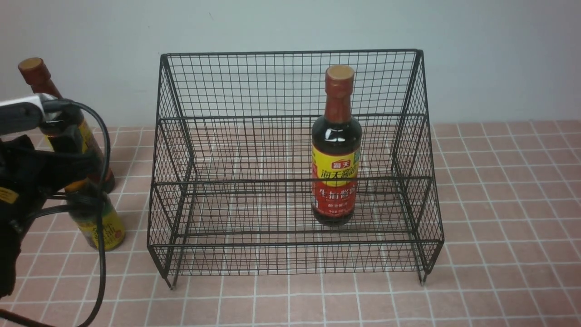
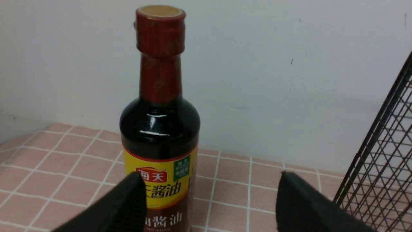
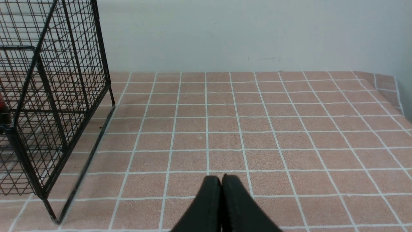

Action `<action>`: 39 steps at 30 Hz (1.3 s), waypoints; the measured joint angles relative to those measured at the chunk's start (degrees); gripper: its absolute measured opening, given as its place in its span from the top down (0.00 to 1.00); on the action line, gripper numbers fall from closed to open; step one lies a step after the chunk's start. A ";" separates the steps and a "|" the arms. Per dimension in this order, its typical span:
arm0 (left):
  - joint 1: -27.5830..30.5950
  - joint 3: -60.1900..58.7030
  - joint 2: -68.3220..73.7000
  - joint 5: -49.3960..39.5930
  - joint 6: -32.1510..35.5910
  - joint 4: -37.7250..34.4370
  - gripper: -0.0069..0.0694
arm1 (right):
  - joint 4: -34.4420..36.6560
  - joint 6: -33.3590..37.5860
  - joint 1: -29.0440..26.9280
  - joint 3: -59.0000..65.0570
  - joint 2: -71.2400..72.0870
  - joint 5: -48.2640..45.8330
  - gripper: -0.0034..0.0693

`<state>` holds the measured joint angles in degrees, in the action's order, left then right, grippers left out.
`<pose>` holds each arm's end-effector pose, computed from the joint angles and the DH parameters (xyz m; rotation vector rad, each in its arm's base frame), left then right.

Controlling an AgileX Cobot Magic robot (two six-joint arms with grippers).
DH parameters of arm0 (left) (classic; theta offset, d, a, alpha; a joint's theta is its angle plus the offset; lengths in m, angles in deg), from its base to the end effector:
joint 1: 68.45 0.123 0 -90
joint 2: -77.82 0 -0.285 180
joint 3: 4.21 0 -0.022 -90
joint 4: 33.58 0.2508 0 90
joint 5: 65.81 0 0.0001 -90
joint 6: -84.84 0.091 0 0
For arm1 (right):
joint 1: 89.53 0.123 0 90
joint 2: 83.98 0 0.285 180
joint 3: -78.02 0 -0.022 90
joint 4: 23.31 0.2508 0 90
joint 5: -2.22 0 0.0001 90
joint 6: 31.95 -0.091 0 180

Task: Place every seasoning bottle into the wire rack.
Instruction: Use the left arm to grab the condiment bottle closest to it, then use the left arm to put the condiment bottle back on the shelf

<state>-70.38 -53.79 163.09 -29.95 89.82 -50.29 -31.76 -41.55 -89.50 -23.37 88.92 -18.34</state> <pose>0.2585 0.0066 0.2298 -0.2261 1.7308 0.0122 0.0529 -0.0047 0.1737 0.0626 1.8498 -0.0270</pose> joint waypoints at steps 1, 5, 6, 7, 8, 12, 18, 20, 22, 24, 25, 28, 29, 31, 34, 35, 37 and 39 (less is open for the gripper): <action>0.00 0.00 0.99 0.48 0.45 0.00 0.27 | 0.00 0.00 0.00 0.00 0.00 0.00 0.97; 0.00 0.00 4.64 1.96 1.33 -0.05 0.27 | 0.00 0.00 0.00 0.00 0.00 0.00 0.97; 0.00 0.02 5.26 1.96 1.32 -0.05 0.27 | 0.00 0.00 0.00 0.00 0.00 0.00 0.97; 0.00 0.02 6.01 1.96 1.34 -0.27 0.27 | 0.00 0.00 0.00 0.00 0.00 0.00 0.97; 0.00 0.02 6.54 1.96 1.39 -0.50 0.27 | 0.00 0.00 0.00 0.00 0.00 0.00 0.97; 0.00 0.02 7.95 1.96 1.53 -1.39 0.35 | 0.00 0.00 0.00 0.00 0.00 0.00 0.97; 0.00 -0.05 4.87 -1.38 1.65 0.23 0.56 | 0.00 0.00 0.00 0.00 0.00 0.00 0.97; 0.00 -0.05 0.26 -3.46 1.69 3.29 0.56 | 0.00 0.00 0.00 0.00 0.00 0.00 0.97; 0.00 -0.05 -3.86 -4.35 1.69 5.70 0.56 | 0.00 0.00 0.00 0.00 0.00 0.00 0.97; 0.00 -0.05 -7.71 -4.62 1.64 7.34 0.56 | 0.00 0.00 0.00 0.00 0.00 0.00 0.97; 0.00 -0.05 -13.39 -4.91 0.97 9.01 0.56 | 0.00 0.00 0.00 0.00 0.00 0.00 0.97; 0.00 0.02 -21.07 -7.27 -1.32 11.41 0.56 | 0.00 0.00 0.00 0.00 0.00 0.00 0.97; 0.00 0.26 -23.82 -9.10 -3.36 12.64 0.56 | 0.00 0.00 0.00 0.00 0.00 0.00 0.97; 0.00 0.55 -26.37 -10.82 -4.98 14.00 0.56 | 0.00 0.00 0.00 0.00 0.00 0.00 0.97; 0.00 1.07 -33.57 -14.89 -14.69 21.31 0.56 | 0.00 0.00 0.00 0.00 0.00 0.00 0.97; 0.00 1.07 -34.74 -15.28 -18.09 24.03 0.56 | 0.00 0.00 0.00 0.00 0.00 0.00 0.97; 0.00 1.07 -35.95 -15.33 -23.93 29.53 0.56 | 0.00 0.00 0.00 0.00 0.00 0.00 0.97; 0.00 1.07 -36.36 -14.50 -32.51 39.23 0.56 | 0.00 0.00 0.00 0.00 0.00 0.00 0.97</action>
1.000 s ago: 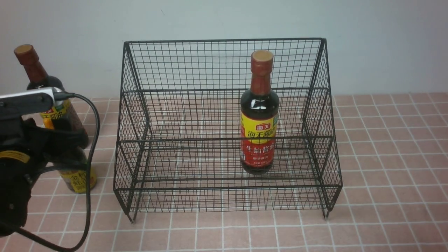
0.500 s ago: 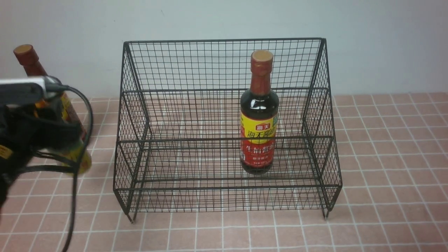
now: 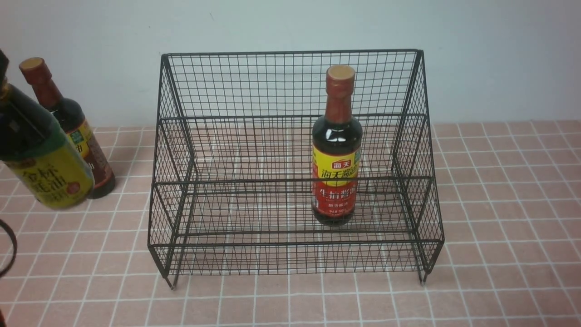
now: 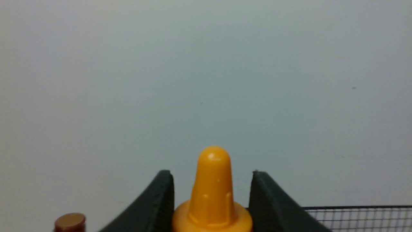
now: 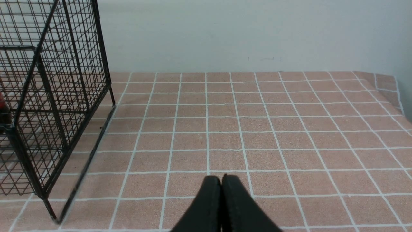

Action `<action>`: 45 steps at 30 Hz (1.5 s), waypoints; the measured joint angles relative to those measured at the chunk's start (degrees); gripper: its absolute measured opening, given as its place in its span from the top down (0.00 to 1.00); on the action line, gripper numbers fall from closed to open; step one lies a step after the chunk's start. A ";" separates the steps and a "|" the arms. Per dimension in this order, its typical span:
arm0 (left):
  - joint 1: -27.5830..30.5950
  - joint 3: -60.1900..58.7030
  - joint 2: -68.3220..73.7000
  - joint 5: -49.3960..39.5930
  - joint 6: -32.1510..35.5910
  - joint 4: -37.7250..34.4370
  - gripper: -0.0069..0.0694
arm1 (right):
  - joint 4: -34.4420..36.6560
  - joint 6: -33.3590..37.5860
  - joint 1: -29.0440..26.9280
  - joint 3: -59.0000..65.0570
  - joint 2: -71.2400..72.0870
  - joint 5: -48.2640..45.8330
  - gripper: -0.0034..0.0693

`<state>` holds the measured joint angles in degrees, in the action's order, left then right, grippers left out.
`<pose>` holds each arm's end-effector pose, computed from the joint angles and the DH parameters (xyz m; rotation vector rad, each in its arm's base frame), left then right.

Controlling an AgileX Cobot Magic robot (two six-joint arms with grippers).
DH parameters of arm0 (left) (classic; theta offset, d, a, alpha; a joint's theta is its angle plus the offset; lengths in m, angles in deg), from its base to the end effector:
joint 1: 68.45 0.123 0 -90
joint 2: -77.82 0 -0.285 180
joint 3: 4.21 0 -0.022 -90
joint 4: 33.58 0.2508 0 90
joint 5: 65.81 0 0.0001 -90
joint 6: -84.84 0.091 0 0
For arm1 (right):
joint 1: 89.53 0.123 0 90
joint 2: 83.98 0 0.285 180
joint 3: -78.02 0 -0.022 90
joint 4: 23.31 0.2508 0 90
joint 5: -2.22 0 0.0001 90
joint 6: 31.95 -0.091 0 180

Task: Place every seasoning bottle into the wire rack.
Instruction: Use the left arm to put the condiment bottle back on the shelf

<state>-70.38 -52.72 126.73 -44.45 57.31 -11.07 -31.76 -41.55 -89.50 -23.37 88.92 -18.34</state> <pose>0.1517 -0.0178 0.3466 0.0649 1.3575 -0.2174 0.0529 -0.0047 0.1737 0.0626 1.8498 -0.0270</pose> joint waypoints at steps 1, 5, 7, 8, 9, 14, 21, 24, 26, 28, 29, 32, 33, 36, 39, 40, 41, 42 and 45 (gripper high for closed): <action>0.00 0.00 0.00 0.14 0.00 0.99 0.56 | 0.00 0.00 0.00 0.00 0.00 0.00 0.97; 0.00 0.00 2.17 5.47 -14.59 20.52 0.56 | 0.00 0.00 0.00 0.00 0.00 0.00 0.97; 0.00 0.00 5.45 10.93 -22.91 28.29 0.56 | 0.00 0.00 0.00 0.00 0.00 0.00 0.97; 0.00 0.00 6.13 12.30 -24.86 29.36 0.56 | 0.00 0.00 0.00 0.00 0.00 0.00 0.97; 0.00 0.00 7.02 13.22 -25.99 30.11 0.56 | 0.00 0.00 0.00 0.00 0.00 0.00 0.97; 0.00 0.00 11.15 15.78 -27.57 31.57 0.56 | 0.00 0.00 0.00 0.00 0.00 0.00 0.97; 0.00 0.00 15.40 16.49 -27.40 31.58 0.56 | 0.00 0.00 0.00 0.00 0.00 0.00 0.97; 0.00 0.00 17.44 17.09 -27.40 31.52 0.56 | 0.00 0.00 0.00 0.00 0.00 0.00 0.97; 0.00 0.00 19.06 19.02 -27.22 31.48 0.56 | 0.00 0.00 0.00 0.00 0.00 0.00 0.97; 0.00 0.00 19.97 19.96 -26.91 31.48 0.56 | 0.00 0.00 0.00 0.00 0.00 0.00 0.97; 0.00 0.00 21.05 21.31 -26.07 31.53 0.56 | 0.00 0.00 0.00 0.00 0.00 0.00 0.97; 0.00 0.00 23.19 23.73 -23.42 31.53 0.56 | 0.00 0.00 0.00 0.00 0.00 0.00 0.97; 0.00 0.00 23.69 24.24 -22.73 31.53 0.56 | 0.00 0.00 0.00 0.00 0.00 0.00 0.97; 0.00 0.00 25.03 25.06 -21.82 31.53 0.56 | 0.00 0.00 0.00 0.00 0.00 0.00 0.97; 0.00 0.19 27.06 27.26 -18.67 30.99 0.56 | 0.00 0.00 0.00 0.00 0.00 0.00 0.97; 0.00 0.25 27.54 27.72 -18.00 30.72 0.56 | 0.00 0.00 0.00 0.00 0.00 0.00 0.97; 0.00 0.36 28.01 28.14 -17.49 30.72 0.56 | 0.00 0.00 0.00 0.00 0.00 0.00 0.97; 0.00 0.36 28.31 28.39 -17.36 30.67 0.56 | 0.00 0.00 0.00 0.00 0.00 0.00 0.97; 0.00 0.69 29.66 29.50 -17.08 30.55 0.56 | 0.00 0.00 0.00 0.00 0.00 0.00 0.97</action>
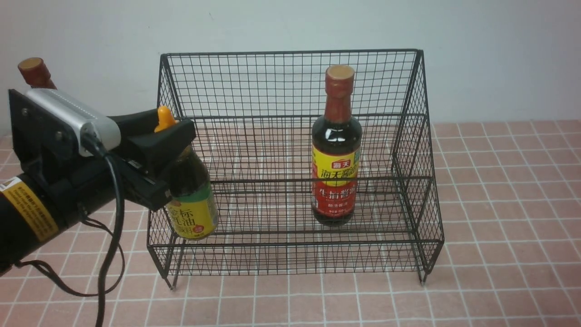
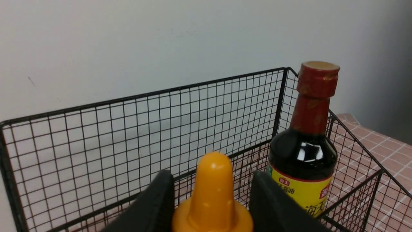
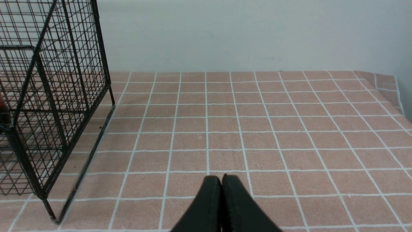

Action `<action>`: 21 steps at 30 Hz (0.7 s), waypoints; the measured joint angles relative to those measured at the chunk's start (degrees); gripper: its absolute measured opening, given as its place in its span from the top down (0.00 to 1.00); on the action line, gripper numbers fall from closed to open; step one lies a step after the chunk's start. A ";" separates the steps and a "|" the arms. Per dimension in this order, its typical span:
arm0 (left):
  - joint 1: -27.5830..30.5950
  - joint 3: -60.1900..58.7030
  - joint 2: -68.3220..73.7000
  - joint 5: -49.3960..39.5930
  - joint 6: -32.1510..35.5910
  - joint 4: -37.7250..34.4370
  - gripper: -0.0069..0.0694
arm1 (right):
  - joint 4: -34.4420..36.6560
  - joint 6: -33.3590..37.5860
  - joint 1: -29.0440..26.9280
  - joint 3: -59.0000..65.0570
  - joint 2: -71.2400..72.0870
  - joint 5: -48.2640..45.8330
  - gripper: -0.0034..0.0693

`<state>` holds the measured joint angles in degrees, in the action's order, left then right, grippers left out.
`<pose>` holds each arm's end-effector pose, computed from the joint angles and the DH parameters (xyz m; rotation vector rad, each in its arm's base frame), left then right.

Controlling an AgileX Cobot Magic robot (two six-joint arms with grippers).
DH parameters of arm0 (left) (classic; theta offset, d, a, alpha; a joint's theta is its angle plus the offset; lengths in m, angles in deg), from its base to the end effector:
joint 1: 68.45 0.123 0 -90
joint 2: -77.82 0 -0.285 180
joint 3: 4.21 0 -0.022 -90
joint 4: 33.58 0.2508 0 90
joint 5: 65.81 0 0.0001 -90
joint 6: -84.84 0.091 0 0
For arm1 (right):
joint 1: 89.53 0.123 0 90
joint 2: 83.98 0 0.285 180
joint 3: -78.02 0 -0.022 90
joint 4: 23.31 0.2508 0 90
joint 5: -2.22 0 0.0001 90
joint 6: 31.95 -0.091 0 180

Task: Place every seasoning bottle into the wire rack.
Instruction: Use the left arm to put the condiment bottle back on the shelf

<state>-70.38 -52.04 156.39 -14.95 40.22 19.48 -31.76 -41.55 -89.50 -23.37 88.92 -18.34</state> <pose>0.2279 -0.0641 0.2712 0.4910 1.5264 -0.6116 0.0529 -0.0047 0.1737 0.0626 1.8498 -0.0270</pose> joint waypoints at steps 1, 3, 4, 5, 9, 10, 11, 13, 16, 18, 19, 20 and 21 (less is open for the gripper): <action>0.00 0.22 0.36 0.47 0.07 -0.07 0.56 | 0.00 0.00 0.00 0.00 0.00 0.00 0.97; 0.00 0.73 0.83 0.71 0.14 -0.07 0.56 | 0.00 0.00 0.00 0.00 0.00 0.00 0.97; 0.00 1.12 1.16 0.71 0.14 -0.07 0.56 | 0.00 0.00 0.00 0.00 0.00 0.00 0.97; 0.00 1.26 1.22 0.77 0.14 -0.13 0.56 | 0.00 0.00 0.00 0.00 0.00 0.00 0.97; -1.22 1.80 2.11 0.22 0.14 -0.21 0.56 | 0.00 0.00 0.00 0.00 0.00 0.00 0.97; -1.79 1.87 2.39 0.00 0.14 -0.02 0.56 | 0.00 0.00 0.00 0.00 0.00 0.00 0.97; -2.87 2.01 3.16 -0.80 0.25 0.66 0.56 | 0.00 0.00 0.00 0.00 0.00 0.00 0.97; -3.93 2.00 3.86 -1.24 0.66 1.61 0.56 | 0.00 0.00 0.00 0.00 0.00 0.00 0.97; -6.06 2.00 5.77 -2.41 1.98 2.81 0.56 | 0.00 0.00 0.00 0.00 0.00 0.00 0.97; -6.74 2.00 6.40 -3.02 2.13 2.99 0.56 | 0.00 0.00 0.00 0.00 0.00 0.00 0.97; -7.25 2.00 6.68 -3.77 2.13 3.09 0.56 | 0.00 0.00 0.00 0.00 0.00 0.00 0.97; -7.61 2.00 7.00 -4.36 2.13 3.26 0.56 | 0.00 0.00 0.00 0.00 0.00 0.00 0.97; -7.76 2.00 7.21 -4.97 2.13 3.36 0.56 | 0.00 0.00 0.00 0.00 0.00 0.00 0.97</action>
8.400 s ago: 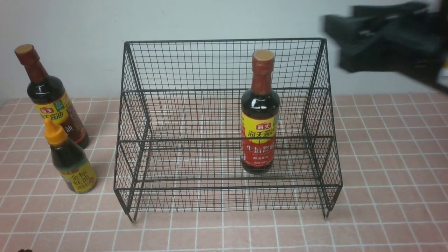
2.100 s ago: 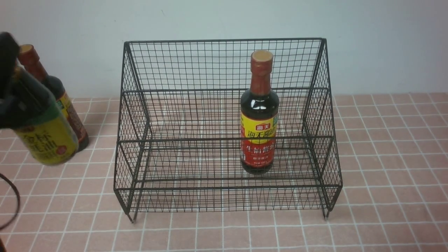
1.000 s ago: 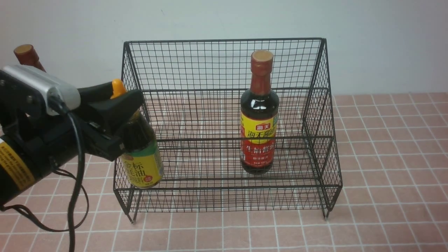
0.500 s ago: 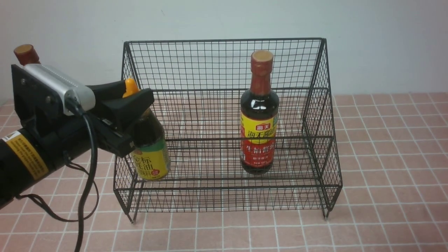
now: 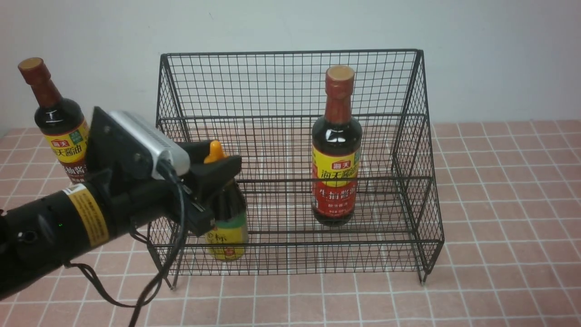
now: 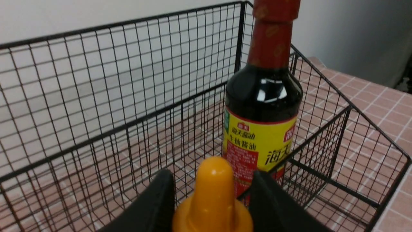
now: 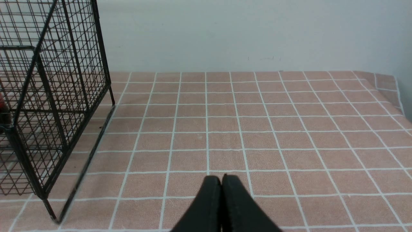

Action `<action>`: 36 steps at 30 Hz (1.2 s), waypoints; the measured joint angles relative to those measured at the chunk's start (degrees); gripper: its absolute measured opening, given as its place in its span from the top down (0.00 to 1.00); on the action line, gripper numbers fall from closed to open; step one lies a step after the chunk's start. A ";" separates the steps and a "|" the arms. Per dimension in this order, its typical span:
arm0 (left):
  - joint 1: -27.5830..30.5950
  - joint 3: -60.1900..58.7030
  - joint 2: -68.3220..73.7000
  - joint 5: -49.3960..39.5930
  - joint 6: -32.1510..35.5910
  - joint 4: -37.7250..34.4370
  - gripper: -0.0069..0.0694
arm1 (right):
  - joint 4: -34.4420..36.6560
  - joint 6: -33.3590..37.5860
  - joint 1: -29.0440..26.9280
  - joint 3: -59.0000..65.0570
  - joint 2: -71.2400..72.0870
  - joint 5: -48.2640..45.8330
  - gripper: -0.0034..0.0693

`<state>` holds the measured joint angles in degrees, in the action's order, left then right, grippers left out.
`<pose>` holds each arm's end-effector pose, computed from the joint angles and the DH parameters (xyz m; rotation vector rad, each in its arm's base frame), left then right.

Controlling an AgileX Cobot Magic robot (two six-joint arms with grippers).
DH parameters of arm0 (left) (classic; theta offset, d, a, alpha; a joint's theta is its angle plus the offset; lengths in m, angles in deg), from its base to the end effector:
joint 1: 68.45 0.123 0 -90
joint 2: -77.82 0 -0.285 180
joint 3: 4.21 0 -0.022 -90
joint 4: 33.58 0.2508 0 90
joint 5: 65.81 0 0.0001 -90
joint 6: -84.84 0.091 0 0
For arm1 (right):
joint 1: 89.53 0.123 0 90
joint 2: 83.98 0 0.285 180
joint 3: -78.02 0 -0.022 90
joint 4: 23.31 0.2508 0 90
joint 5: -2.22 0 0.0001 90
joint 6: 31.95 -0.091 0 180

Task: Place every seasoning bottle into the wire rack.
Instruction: Use the left arm to put the condiment bottle back on the shelf, then use the left arm to grab the condiment bottle closest to it

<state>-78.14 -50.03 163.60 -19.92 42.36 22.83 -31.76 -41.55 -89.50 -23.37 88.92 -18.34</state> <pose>0.2398 -0.0961 0.2421 0.6628 1.6525 -0.6410 0.0529 -0.0047 0.1737 0.0626 1.8498 -0.0270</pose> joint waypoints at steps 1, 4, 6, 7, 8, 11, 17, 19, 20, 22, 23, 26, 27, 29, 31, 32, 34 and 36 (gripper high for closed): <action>-0.29 0.00 0.20 -0.80 -0.06 0.00 0.56 | 0.00 0.00 0.00 0.00 0.00 0.00 0.97; -0.68 0.11 0.76 -4.49 -0.45 0.04 0.56 | 0.00 0.00 0.00 0.00 0.00 0.00 0.97; -0.70 0.20 0.85 -5.54 -0.98 -0.20 0.56 | 0.00 0.00 0.00 0.00 0.00 0.00 0.97; -0.70 0.25 0.85 -6.27 -1.60 -0.50 0.56 | 0.00 0.00 0.00 0.00 0.00 0.00 0.97; -0.70 0.25 0.85 -6.46 -1.76 -0.57 0.56 | 0.00 0.00 0.00 0.00 0.00 0.00 0.97; -0.70 0.32 0.85 -6.80 -3.51 -1.10 0.52 | 0.00 0.00 0.00 0.00 0.00 0.00 0.97; -0.77 1.02 -2.11 -11.22 -5.28 -3.53 0.33 | 0.00 0.00 0.00 0.00 0.00 0.00 0.97; -0.77 2.38 -4.46 -16.35 -5.10 -3.74 0.32 | 0.00 0.00 0.00 0.00 0.00 0.00 0.97; -0.77 2.56 -4.71 -17.55 -5.10 -3.72 0.32 | 0.00 0.00 0.00 0.00 0.00 0.00 0.97; -0.77 4.93 -7.69 -25.22 -5.03 -4.12 0.34 | 0.00 0.00 0.00 0.00 0.00 0.00 0.97; -0.77 5.98 -8.80 -29.09 -5.03 -4.35 0.37 | 0.00 0.00 0.00 0.00 0.00 0.00 0.97; -0.77 8.81 -11.33 -40.73 -5.03 -4.98 0.48 | 0.00 0.00 0.00 0.00 0.00 0.00 0.97; -0.77 9.80 -11.98 -44.94 -5.03 -5.21 0.53 | 0.00 0.00 0.00 0.00 0.00 0.00 0.97; -0.77 11.35 -12.62 -50.69 -5.03 -5.63 0.62 | 0.00 0.00 0.00 0.00 0.00 0.00 0.97; -0.77 13.11 -13.01 -55.47 -4.98 -5.86 0.77 | 0.00 0.00 0.00 0.00 0.00 0.00 0.97; -0.77 13.36 -13.01 -56.00 -4.98 -5.86 0.80 | 0.00 0.00 0.00 0.00 0.00 0.00 0.97; -0.77 15.03 -13.06 -58.58 -4.97 -5.18 0.89 | 0.00 0.00 0.00 0.00 0.00 0.00 0.97; -0.28 16.52 -13.06 -60.40 -5.44 -4.76 0.91 | 0.00 0.00 0.00 0.00 0.00 0.00 0.97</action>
<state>-78.42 -33.51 150.54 -80.32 36.92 18.07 -31.76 -41.55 -89.50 -23.37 88.92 -18.34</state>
